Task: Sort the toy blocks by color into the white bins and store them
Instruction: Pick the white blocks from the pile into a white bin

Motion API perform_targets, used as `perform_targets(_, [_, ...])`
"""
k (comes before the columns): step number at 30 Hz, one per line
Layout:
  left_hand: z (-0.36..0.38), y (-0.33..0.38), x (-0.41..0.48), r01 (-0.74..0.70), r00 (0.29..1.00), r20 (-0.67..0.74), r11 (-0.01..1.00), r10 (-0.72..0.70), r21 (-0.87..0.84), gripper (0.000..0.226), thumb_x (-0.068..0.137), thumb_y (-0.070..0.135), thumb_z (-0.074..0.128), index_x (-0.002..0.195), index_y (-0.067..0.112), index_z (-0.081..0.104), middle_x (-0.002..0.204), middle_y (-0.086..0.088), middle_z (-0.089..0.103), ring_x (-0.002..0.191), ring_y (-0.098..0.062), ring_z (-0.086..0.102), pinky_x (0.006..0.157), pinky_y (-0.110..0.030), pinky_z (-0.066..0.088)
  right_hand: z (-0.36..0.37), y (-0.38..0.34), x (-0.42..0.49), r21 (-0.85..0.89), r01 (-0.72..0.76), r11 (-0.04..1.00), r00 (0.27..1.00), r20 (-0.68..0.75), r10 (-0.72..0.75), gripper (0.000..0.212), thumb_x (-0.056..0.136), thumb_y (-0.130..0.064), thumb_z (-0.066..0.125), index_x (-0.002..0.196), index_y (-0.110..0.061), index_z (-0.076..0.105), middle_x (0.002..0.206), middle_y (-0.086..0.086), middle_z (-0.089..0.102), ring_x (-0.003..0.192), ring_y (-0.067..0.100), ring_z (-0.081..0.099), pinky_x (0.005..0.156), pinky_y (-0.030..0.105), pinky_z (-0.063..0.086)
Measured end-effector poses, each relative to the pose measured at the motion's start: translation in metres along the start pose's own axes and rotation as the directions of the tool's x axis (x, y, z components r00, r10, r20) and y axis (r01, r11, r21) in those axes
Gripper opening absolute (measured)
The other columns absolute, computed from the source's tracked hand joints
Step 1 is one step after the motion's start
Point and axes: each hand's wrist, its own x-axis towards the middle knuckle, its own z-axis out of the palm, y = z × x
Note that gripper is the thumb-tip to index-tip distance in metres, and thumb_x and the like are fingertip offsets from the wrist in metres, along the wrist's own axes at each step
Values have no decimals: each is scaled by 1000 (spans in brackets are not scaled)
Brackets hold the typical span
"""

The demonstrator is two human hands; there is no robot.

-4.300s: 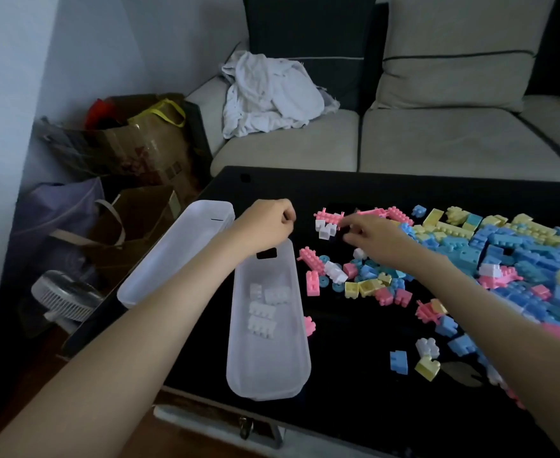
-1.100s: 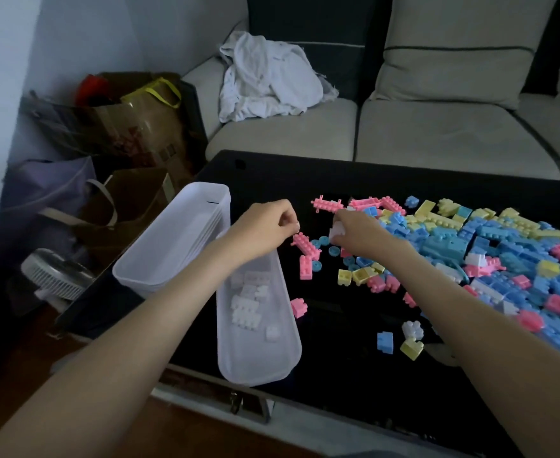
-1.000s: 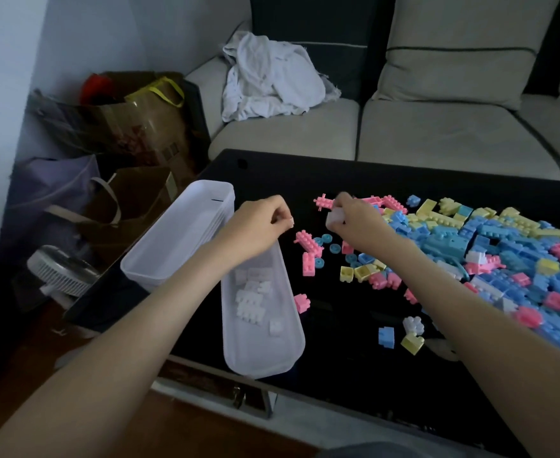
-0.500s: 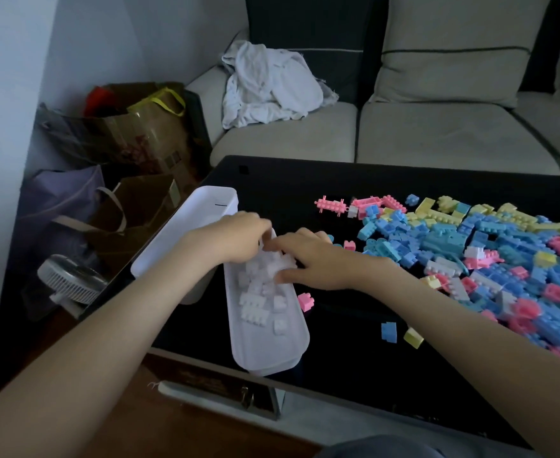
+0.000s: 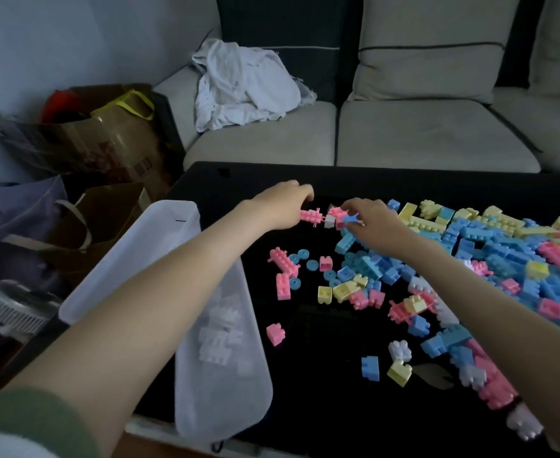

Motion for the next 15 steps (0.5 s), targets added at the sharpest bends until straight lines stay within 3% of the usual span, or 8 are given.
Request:
perform_targets(2, [14,2,17,5,998,63,998,-9,70,53,93,6,48,142,21,37,138,-6,41,119,-23,48,88,-32,46,0,5,10,-59,-38,998,999,35,40,43,95,-29,50,137,-23,41,136,2,49,127,25,38,105,46,29])
perform_targets(5, [32,4,38,18,985,161,975,-55,221,55,92,16,54,142,19,34,135,-7,43,117,-25,49,86,-35,48,8,3,20,-151,45,988,994,101,-30,49,95,-38,46,142,-30,34,143,-2,42,133,25,30,106,47,20])
perform_targets(7, [35,2,47,21,982,181,980,-58,198,37,92,24,55,128,18,46,124,-6,50,106,-22,53,78,-34,48,18,2,26,-240,117,964,987,133,-87,48,95,-41,44,141,-31,35,143,-3,42,133,24,28,107,46,18])
perform_targets(9, [34,0,50,19,980,191,987,-50,161,18,93,37,51,99,20,54,104,-5,59,87,-19,58,67,-32,46,26,4,32,-292,151,944,986,115,-122,39,95,-39,44,134,-30,44,136,-2,48,129,22,31,105,43,19])
perform_targets(11, [34,-4,49,9,974,221,990,-40,138,26,95,44,46,84,21,53,87,-4,62,73,-18,59,60,-31,44,30,6,37,-280,152,948,987,85,-133,28,96,-34,45,122,-27,53,125,-2,54,125,21,34,103,43,19])
perform_targets(15, [40,-14,45,7,987,158,999,-13,42,16,98,28,46,97,14,54,88,-5,59,73,-20,59,60,-32,44,33,8,39,-237,164,957,986,74,-151,16,94,-31,49,108,-27,56,115,-3,55,121,20,36,104,43,18])
